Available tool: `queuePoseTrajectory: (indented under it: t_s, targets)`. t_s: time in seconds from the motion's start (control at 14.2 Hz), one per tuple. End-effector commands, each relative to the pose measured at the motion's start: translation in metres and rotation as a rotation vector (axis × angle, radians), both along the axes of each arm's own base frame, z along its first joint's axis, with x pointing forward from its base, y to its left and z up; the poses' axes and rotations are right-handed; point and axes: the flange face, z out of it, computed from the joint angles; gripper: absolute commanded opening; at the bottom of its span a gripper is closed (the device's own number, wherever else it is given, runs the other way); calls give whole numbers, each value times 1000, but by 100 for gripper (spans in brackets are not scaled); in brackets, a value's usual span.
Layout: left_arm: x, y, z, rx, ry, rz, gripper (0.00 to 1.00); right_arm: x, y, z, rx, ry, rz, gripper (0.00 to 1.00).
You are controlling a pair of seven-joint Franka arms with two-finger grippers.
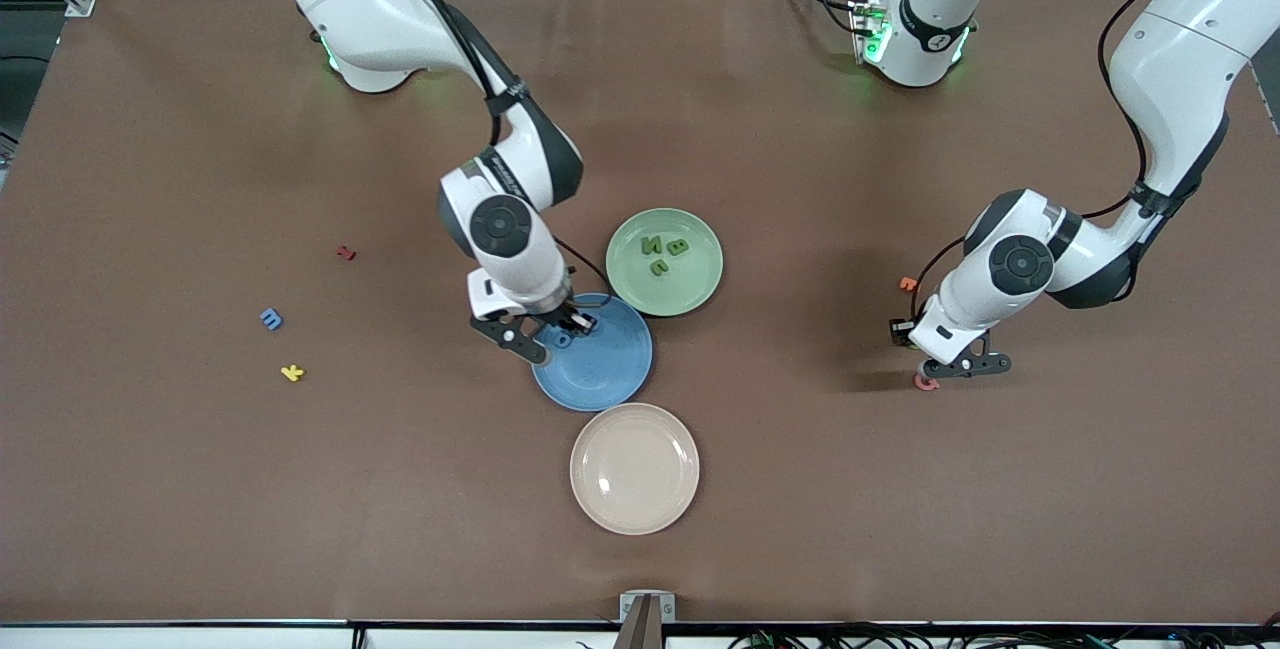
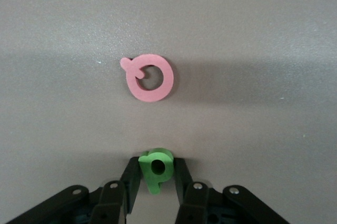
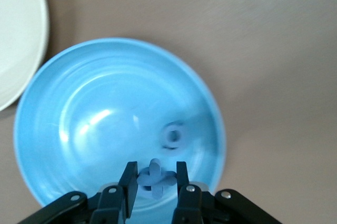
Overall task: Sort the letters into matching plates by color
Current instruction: 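Drop the right gripper's x on the blue plate while the left gripper grasps P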
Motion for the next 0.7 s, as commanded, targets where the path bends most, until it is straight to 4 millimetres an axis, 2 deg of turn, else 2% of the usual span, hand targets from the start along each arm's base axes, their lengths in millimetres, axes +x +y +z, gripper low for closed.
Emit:
queuePoseTrajectory:
  t_s: [0.0, 0.07, 0.14, 0.21, 0.28, 0.35, 0.49, 0.63]
  targets:
    - [3, 4, -2, 7, -15, -12, 35, 22, 31, -2, -2, 7, -71, 0]
    - [4, 3, -1, 7, -18, -12, 35, 24, 36, -5, -1, 6, -78, 1]
    - [5, 1, -1, 6, -19, -14, 38, 24, 37, -5, 2, 5, -79, 14]
    - [6, 1, -2, 3, -20, -11, 38, 25, 35, -5, 3, 5, -86, 60]
    - [8, 1, -1, 2, -22, -10, 38, 25, 35, -6, 2, 7, -102, 100]
    - [10, 1, 1, 2, -27, -10, 39, 24, 36, -5, 0, 5, -99, 100]
    - [10, 1, 0, 1, -27, -9, 39, 31, 26, 1, -3, 5, -106, 100]
    - [10, 0, -1, -1, -24, -6, 30, 32, 16, 1, -29, 32, -91, 100]
